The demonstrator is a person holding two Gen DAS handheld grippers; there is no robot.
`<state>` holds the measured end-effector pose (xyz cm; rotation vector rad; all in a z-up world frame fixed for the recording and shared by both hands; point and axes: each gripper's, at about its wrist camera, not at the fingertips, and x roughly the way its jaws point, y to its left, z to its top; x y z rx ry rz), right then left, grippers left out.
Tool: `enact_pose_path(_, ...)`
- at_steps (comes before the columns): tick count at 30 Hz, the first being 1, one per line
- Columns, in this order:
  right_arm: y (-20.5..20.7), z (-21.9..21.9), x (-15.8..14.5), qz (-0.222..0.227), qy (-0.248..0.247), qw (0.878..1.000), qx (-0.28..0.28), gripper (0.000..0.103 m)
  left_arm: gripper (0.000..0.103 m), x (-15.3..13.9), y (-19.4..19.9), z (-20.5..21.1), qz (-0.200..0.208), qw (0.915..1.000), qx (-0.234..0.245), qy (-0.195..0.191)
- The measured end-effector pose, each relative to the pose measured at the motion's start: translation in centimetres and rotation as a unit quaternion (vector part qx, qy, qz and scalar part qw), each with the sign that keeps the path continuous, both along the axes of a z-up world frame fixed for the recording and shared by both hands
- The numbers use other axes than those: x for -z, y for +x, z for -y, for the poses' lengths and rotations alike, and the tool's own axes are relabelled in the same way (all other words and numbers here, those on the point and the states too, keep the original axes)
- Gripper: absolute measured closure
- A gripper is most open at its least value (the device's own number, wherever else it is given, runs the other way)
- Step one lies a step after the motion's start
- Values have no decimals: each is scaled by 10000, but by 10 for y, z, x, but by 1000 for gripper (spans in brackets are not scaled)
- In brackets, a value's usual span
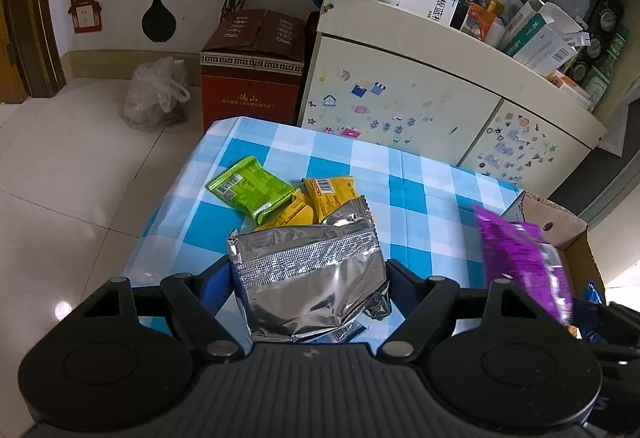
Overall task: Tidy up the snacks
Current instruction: 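Carry the silver and purple packets over the cardboard box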
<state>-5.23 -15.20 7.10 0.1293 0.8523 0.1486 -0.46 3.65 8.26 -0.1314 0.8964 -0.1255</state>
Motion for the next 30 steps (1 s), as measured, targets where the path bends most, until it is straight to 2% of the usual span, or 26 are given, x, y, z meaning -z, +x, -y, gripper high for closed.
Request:
enact_pose_path(11,-7,22,-11,173,139,9993,285,35,20,-7,-5,12,209,9996,59,166)
enact_pose_path(19,-10,30,-16,266,171,9988,370,35,20,-8,-7,23,294,9994,154,81)
enact_pose_path(30,-18,65,-30,547,213,9957,718,35,20,-6,-13,59,407,9969,667,88)
